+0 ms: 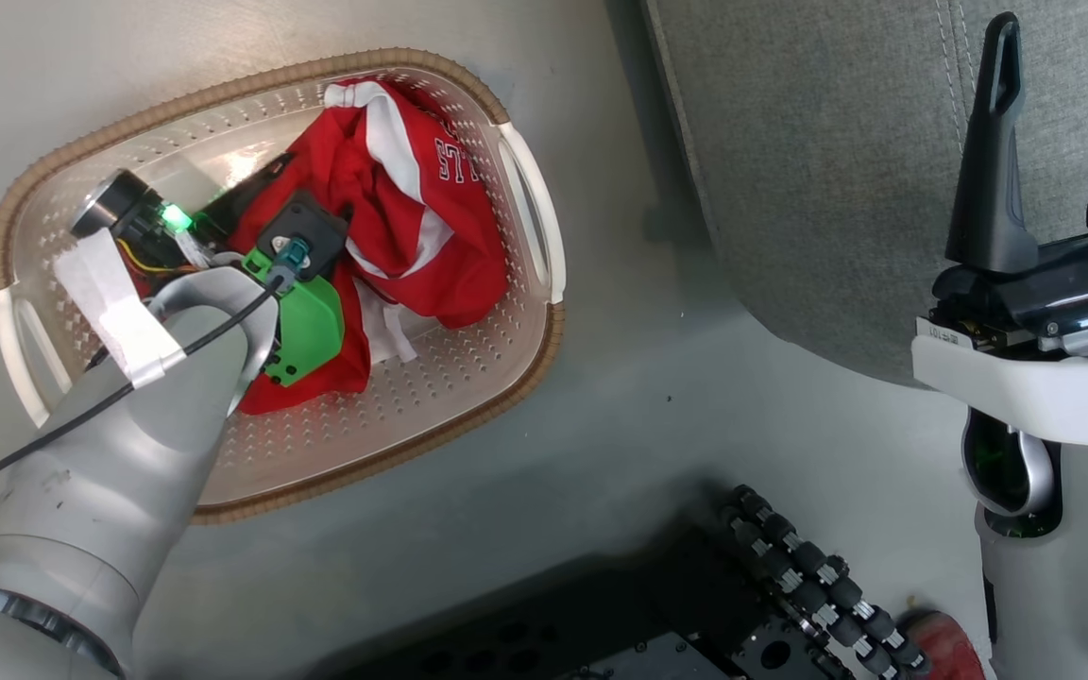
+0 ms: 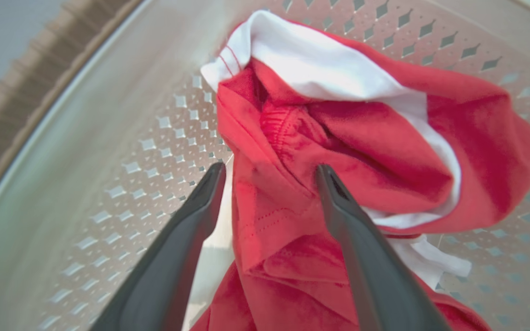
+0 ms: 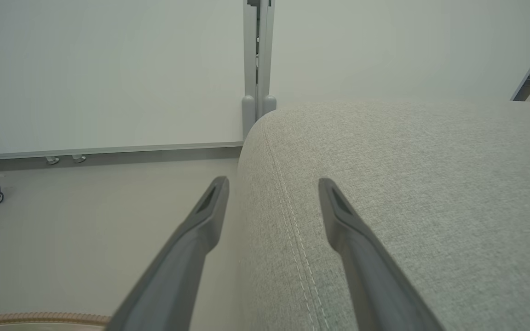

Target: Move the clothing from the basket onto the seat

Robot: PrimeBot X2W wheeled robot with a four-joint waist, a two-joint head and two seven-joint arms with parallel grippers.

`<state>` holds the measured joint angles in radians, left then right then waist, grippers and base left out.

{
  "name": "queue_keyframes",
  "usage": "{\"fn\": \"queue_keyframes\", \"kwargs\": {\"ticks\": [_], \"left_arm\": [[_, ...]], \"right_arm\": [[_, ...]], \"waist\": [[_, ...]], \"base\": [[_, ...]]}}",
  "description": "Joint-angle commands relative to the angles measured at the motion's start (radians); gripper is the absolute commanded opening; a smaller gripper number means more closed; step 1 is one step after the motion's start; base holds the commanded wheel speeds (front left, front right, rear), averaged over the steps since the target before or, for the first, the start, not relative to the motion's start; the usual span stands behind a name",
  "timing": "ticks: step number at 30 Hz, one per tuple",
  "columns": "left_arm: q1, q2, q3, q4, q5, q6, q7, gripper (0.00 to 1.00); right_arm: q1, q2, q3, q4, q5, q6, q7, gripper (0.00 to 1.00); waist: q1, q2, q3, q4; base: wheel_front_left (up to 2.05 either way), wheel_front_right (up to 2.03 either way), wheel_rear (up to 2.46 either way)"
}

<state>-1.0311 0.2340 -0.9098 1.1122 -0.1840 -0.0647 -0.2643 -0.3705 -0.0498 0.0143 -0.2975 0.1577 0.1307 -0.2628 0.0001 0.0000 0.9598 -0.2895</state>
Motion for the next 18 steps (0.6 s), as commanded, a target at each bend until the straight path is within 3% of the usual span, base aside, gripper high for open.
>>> {"fn": "queue_keyframes", "kwargs": {"ticks": [1,9,18], "left_arm": [[-0.026,0.009,0.005,0.007,-0.006,0.015,0.000,1.00],[-0.053,0.013,0.017,0.034,-0.015,0.050,0.000,1.00],[-0.053,0.023,0.059,-0.030,-0.043,0.088,0.000,1.00]], "right_arm": [[0.001,-0.001,0.003,-0.005,0.006,0.000,-0.003,1.00],[0.001,-0.001,0.012,-0.009,0.011,0.000,-0.003,1.00],[-0.002,-0.001,0.013,-0.003,0.012,0.000,-0.003,1.00]], "waist": [[-0.0001,0.0000,0.009,-0.009],[-0.0001,0.0000,0.024,-0.017],[-0.0001,0.0000,0.037,-0.010]], "base": [[0.00,0.00,0.00],[0.00,0.00,0.00],[0.00,0.00,0.00]]}}
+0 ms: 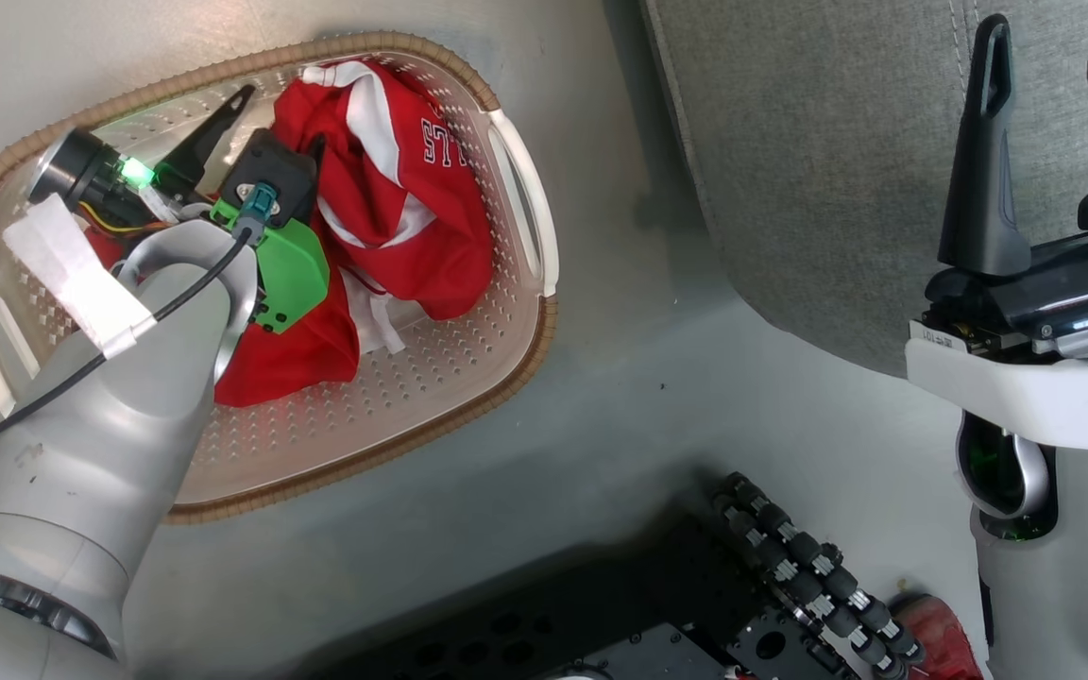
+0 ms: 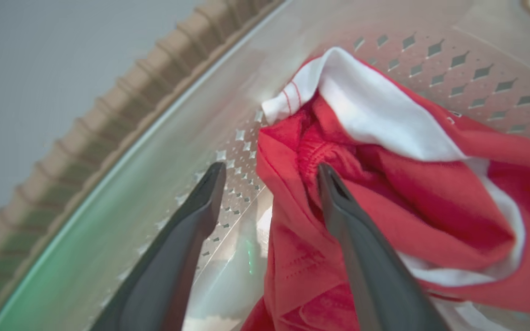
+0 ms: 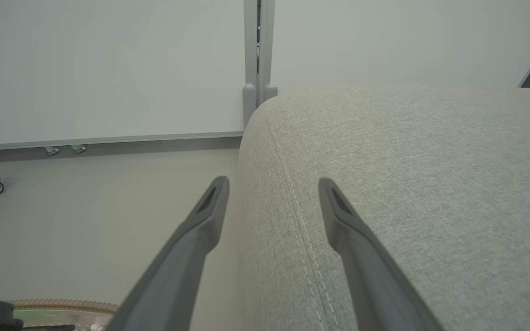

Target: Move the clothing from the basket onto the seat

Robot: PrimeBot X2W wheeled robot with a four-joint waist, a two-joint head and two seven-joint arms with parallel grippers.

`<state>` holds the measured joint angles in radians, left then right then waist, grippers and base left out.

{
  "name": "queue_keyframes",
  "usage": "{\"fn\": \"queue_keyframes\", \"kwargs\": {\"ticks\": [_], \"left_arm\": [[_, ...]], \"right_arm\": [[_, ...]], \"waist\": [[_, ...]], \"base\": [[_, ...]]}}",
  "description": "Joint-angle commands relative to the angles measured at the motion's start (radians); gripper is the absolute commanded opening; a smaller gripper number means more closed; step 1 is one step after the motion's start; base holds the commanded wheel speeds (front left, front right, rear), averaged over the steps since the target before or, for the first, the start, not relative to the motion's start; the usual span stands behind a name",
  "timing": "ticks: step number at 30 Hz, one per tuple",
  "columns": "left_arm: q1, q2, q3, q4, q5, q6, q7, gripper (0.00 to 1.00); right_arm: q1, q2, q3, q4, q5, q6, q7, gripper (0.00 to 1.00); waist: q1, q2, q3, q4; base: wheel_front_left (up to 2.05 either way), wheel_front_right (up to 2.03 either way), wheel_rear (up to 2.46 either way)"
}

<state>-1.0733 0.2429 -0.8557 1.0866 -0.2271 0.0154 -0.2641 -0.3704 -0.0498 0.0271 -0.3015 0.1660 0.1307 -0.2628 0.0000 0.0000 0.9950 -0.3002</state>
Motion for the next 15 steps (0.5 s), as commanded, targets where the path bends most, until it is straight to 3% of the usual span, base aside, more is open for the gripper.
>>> {"fn": "queue_keyframes", "kwargs": {"ticks": [1,7,15], "left_arm": [[-0.010,0.015,0.006,-0.010,0.001,0.011,0.000,1.00],[-0.002,0.011,0.026,-0.016,-0.017,0.019,0.000,1.00],[0.009,-0.030,0.032,0.066,-0.064,-0.070,0.003,1.00]], "right_arm": [[-0.004,-0.001,0.001,0.001,0.004,0.000,-0.003,1.00],[-0.010,-0.001,0.006,0.000,-0.003,0.000,-0.003,1.00],[-0.011,-0.001,0.009,0.000,-0.011,0.000,-0.003,1.00]], "waist": [[0.0000,0.0000,0.003,0.001],[0.0000,0.0000,0.012,0.005],[0.0000,0.0000,0.017,0.010]], "base": [[0.00,0.00,0.00],[0.00,0.00,0.00],[0.00,0.00,0.00]]}}
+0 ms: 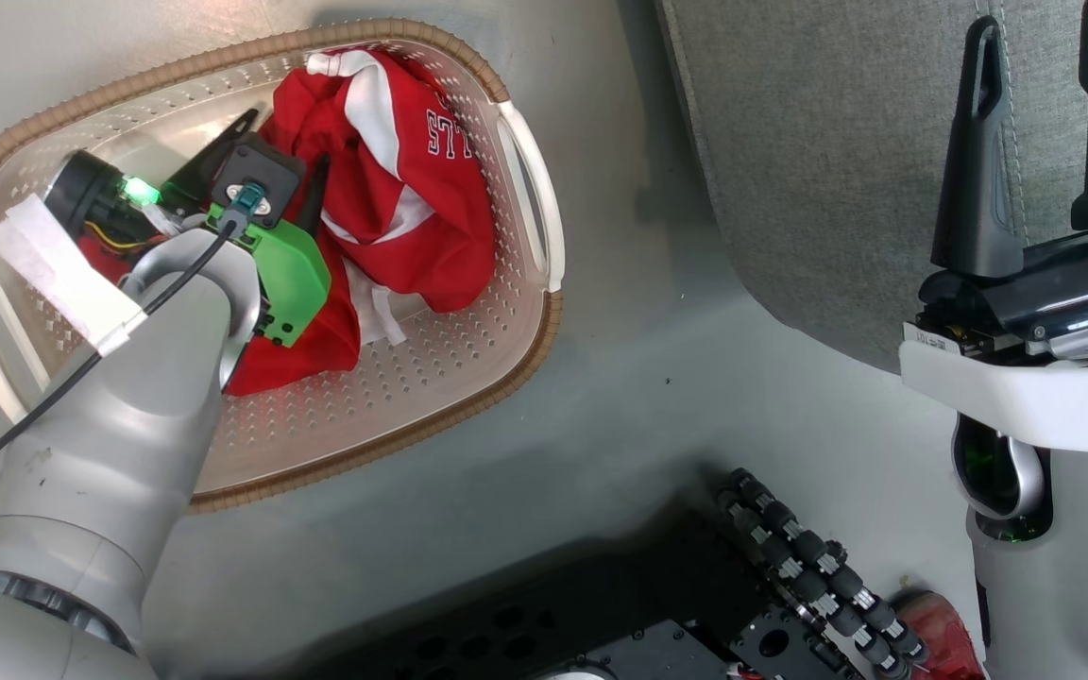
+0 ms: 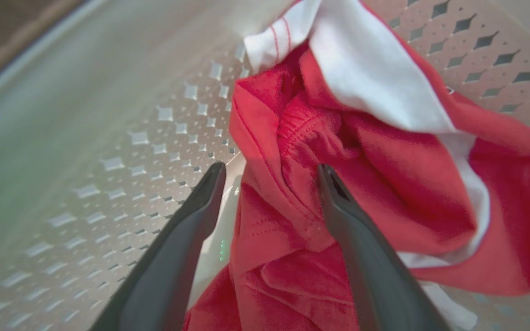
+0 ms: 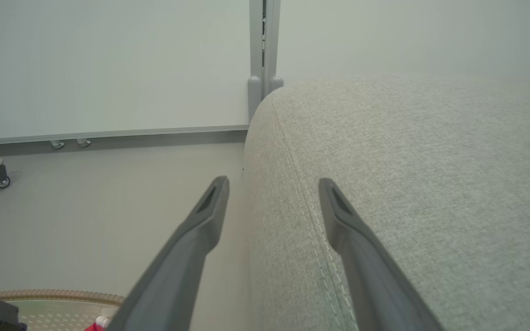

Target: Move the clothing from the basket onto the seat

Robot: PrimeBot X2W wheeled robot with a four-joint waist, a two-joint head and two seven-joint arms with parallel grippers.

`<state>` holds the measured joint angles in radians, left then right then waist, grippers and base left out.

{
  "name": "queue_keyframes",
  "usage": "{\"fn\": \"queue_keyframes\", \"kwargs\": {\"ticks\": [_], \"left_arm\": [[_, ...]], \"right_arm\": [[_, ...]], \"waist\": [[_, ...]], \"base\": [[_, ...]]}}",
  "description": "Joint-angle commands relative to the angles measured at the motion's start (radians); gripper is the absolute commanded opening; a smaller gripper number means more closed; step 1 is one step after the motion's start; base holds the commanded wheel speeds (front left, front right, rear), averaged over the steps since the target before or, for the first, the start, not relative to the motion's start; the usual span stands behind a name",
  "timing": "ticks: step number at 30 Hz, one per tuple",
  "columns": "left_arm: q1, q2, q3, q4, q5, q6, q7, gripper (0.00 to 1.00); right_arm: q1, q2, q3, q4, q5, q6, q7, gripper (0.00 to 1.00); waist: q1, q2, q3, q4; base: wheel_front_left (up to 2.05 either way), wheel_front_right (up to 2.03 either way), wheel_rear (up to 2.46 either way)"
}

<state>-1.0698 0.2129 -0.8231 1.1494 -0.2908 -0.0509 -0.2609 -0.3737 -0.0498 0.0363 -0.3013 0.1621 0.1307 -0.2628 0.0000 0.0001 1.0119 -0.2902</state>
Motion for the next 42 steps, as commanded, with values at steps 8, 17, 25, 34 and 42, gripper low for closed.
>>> {"fn": "queue_keyframes", "kwargs": {"ticks": [8,17,25,34,42], "left_arm": [[-0.026,-0.018,-0.026,-0.007,0.011,-0.037,-0.004,0.00],[0.070,0.010,0.011,-0.182,0.010,-0.027,-0.004,0.00],[0.212,0.036,0.090,-0.340,-0.014,-0.022,-0.005,0.00],[0.411,0.027,0.196,-0.519,-0.020,-0.012,-0.005,0.00],[0.554,-0.008,0.296,-0.657,-0.007,-0.009,-0.005,0.00]], "right_arm": [[-0.009,-0.001,-0.006,-0.003,-0.016,0.000,-0.003,1.00],[0.004,-0.002,-0.009,0.033,-0.028,0.000,-0.003,1.00],[0.022,-0.002,0.000,0.069,-0.052,0.000,-0.003,1.00],[0.087,-0.002,-0.008,0.115,-0.083,0.000,-0.003,1.00],[0.162,-0.002,0.002,0.153,-0.113,0.000,-0.003,1.00]], "waist": [[0.0000,-0.0001,0.001,0.014],[0.0000,-0.0001,-0.086,0.059],[0.0000,-0.0001,-0.222,0.091],[0.0000,-0.0001,-0.401,0.134],[0.0000,-0.0001,-0.553,0.162]], "base": [[0.00,0.00,0.00],[0.00,0.00,0.00],[0.00,0.00,0.00],[0.00,0.00,0.00],[0.00,0.00,0.00]]}}
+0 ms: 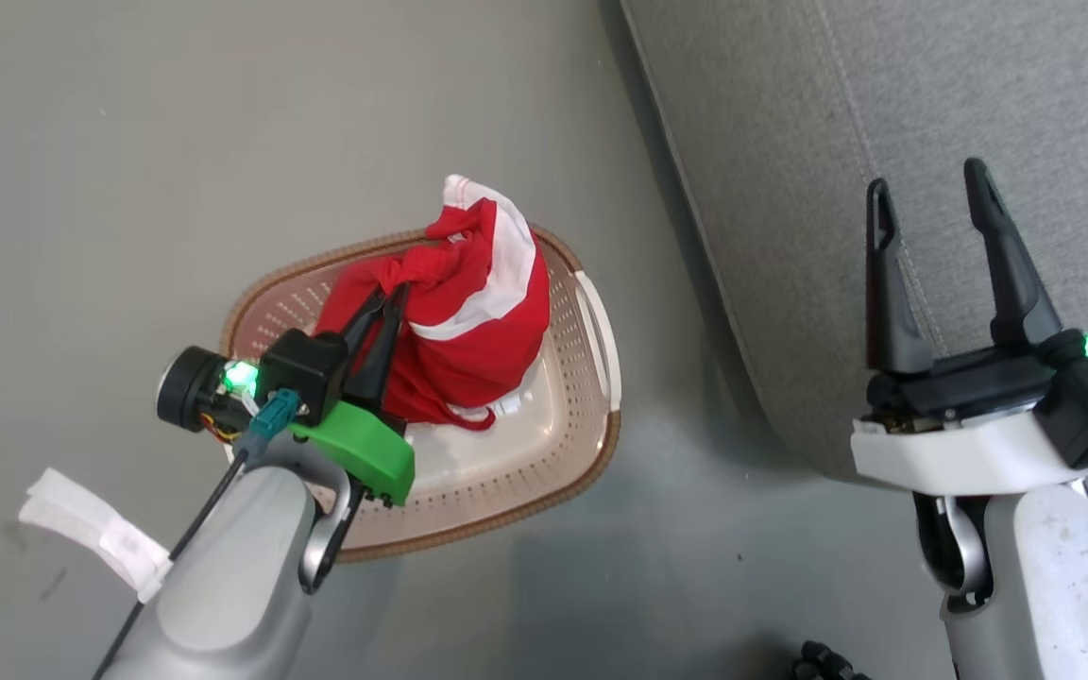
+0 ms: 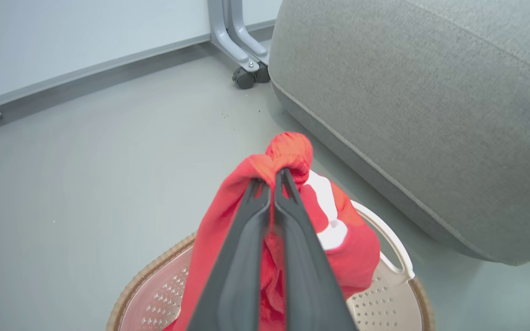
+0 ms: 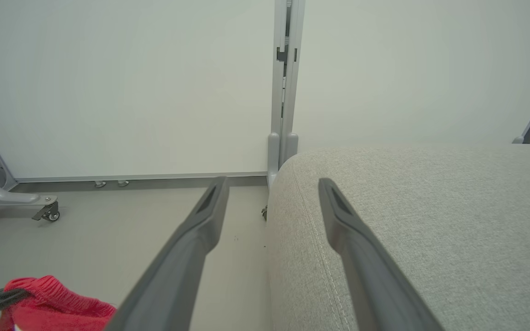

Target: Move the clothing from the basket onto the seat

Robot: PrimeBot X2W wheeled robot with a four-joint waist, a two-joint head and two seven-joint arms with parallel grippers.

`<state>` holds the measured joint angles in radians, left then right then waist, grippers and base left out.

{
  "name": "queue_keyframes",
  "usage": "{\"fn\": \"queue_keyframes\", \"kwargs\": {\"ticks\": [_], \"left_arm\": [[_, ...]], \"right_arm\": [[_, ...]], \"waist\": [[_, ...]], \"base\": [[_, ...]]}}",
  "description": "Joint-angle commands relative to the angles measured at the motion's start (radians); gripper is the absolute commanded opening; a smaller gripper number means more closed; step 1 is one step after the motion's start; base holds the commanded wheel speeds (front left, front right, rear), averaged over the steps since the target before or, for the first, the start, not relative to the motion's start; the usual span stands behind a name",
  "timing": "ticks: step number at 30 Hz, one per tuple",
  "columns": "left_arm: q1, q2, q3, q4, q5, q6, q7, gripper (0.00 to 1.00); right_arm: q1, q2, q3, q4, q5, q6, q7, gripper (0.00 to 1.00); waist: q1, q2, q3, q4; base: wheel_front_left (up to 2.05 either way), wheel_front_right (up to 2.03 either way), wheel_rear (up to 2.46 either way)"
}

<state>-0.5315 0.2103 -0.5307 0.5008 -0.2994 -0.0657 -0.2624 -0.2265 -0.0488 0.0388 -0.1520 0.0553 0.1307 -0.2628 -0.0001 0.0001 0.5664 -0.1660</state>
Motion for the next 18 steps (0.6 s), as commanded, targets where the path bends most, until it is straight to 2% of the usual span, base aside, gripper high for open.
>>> {"fn": "queue_keyframes", "kwargs": {"ticks": [1,18], "left_arm": [[0.029,-0.010,0.015,-0.021,0.002,0.006,-0.003,0.00],[0.188,-0.115,0.151,-0.229,0.053,-0.015,-0.003,0.00]], "right_arm": [[0.024,-0.003,0.002,0.008,-0.008,0.000,-0.003,1.00],[0.151,-0.003,0.049,0.069,-0.036,0.000,-0.003,1.00]], "waist": [[0.0001,-0.0001,-0.124,0.039],[0.0001,-0.0001,-0.383,0.048]], "base": [[0.00,0.00,0.00],[0.00,0.00,0.00]]}}
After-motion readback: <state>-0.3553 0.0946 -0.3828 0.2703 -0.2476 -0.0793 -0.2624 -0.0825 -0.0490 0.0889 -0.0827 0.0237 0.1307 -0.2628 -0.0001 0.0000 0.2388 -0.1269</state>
